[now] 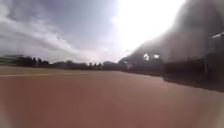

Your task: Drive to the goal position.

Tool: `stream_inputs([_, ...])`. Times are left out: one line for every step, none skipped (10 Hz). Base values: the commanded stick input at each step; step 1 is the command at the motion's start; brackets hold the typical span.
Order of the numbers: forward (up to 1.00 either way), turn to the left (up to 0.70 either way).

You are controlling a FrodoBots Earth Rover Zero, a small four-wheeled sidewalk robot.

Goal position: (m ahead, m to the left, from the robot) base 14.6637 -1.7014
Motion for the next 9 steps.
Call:
stream_inputs([0.7, 0.0])
stream_inputs([0.7, 0.0])
stream_inputs([0.7, 0.0])
stream_inputs([0.7, 0.0])
stream_inputs([0.7, 0.0])
stream_inputs([0.7, 0.0])
stream_inputs([0.7, 0.0])
stream_inputs([0.7, 0.0])
stream_inputs([0.7, 0.0])
